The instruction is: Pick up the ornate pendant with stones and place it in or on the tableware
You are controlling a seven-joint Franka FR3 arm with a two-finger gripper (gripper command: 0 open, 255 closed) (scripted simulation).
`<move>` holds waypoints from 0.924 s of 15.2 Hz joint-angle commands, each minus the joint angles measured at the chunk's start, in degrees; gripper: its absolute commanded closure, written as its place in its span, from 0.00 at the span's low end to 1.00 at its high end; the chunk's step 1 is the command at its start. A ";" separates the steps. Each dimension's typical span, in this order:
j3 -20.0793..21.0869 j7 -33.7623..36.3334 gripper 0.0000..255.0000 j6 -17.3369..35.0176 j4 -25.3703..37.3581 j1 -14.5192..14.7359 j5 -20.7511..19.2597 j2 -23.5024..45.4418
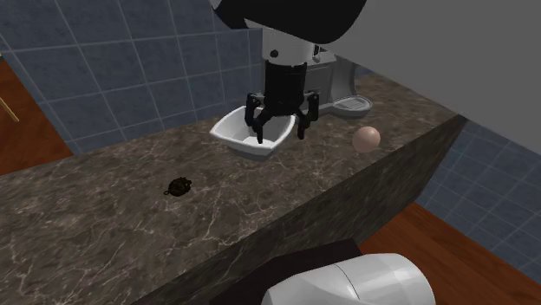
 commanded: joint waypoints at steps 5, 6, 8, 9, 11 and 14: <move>6.22 7.17 0.00 4.31 -2.00 1.03 2.73 0.87; 7.79 8.96 0.00 5.43 -2.29 1.27 3.34 1.36; 10.96 12.53 0.00 7.72 -2.59 1.67 4.44 2.66; 12.56 14.33 0.00 8.87 -2.60 1.84 4.91 3.47; 15.73 17.97 0.00 11.20 -2.37 2.10 5.64 5.42; 20.55 23.55 0.00 14.66 -1.33 2.18 6.14 9.10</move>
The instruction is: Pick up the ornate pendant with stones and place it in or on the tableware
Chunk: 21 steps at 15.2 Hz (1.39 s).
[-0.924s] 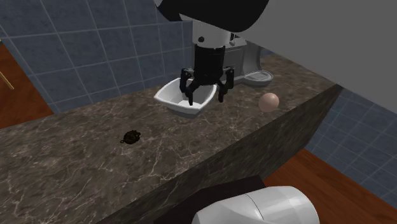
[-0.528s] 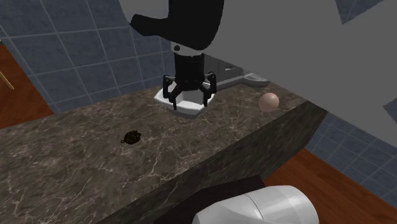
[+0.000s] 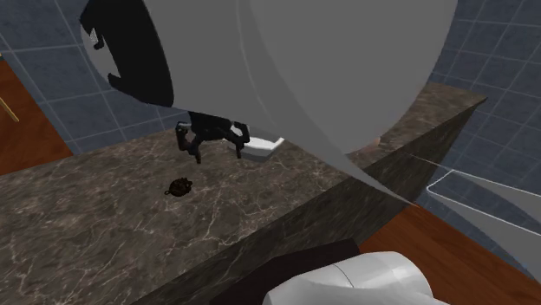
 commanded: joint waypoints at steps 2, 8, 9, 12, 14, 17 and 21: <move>5.18 6.16 0.00 3.31 1.97 -0.20 0.08 4.48; 15.26 18.92 0.00 9.19 7.52 -2.15 -3.67 15.65; 16.96 21.33 0.00 9.96 8.76 -2.60 -4.93 17.91; 18.75 24.03 0.00 11.46 9.51 -3.05 -6.56 20.57; 18.90 24.18 0.00 13.03 8.25 -3.10 -6.73 20.94; 19.18 24.47 0.00 15.39 6.45 -3.23 -7.06 21.63; 19.33 24.65 0.00 16.64 5.55 -3.31 -7.28 22.04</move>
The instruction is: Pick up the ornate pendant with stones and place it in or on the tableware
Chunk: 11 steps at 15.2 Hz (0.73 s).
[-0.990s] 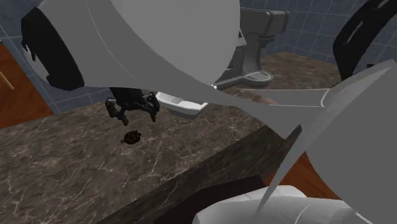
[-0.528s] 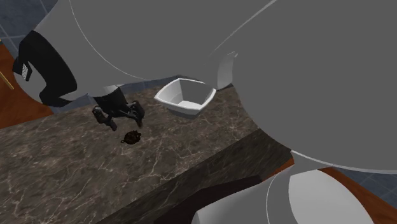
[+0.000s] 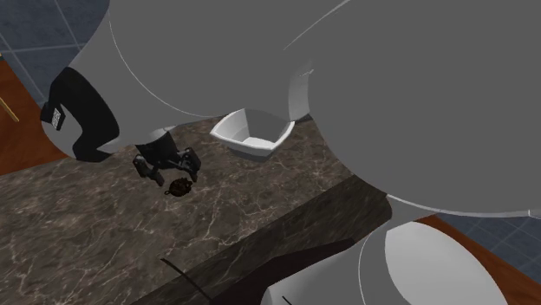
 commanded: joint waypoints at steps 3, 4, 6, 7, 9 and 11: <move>0.03 0.04 0.00 0.13 -0.07 0.00 -0.02 0.04; 0.03 0.04 0.00 0.13 -0.07 0.00 -0.02 0.04; 0.03 0.04 1.00 0.12 -0.07 0.00 -0.02 0.04; 0.03 0.04 1.00 0.12 -0.07 0.00 -0.02 0.04; 0.02 0.03 1.00 0.12 -0.07 0.00 -0.02 0.04; 0.04 0.05 1.00 0.11 -0.06 0.00 -0.02 0.05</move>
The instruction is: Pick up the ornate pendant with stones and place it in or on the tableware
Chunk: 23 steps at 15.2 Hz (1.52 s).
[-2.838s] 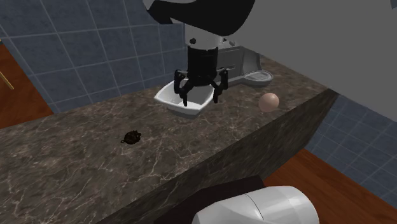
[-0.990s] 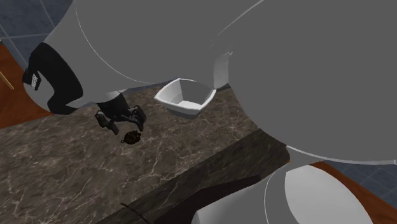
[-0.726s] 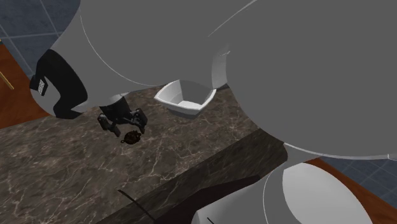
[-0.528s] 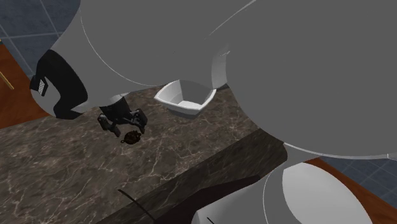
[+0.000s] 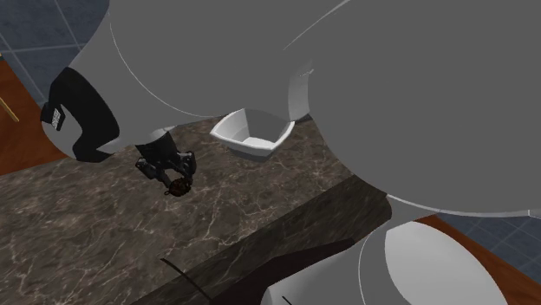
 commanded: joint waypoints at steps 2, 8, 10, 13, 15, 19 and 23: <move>0.01 0.00 1.00 -0.02 -0.05 0.00 0.00 0.03; -0.61 -0.79 1.00 -3.16 2.12 0.10 0.55 -1.13; -0.90 -1.12 1.00 -4.72 3.28 0.13 0.74 -1.61; -1.30 -1.56 1.00 -7.05 5.11 0.14 0.96 -2.21; -1.55 -1.82 1.00 -8.59 6.38 0.13 1.05 -2.53; -2.00 -2.25 1.00 -11.67 9.08 0.07 1.15 -2.98; -2.37 -2.59 1.00 -14.73 11.96 -0.04 1.12 -3.20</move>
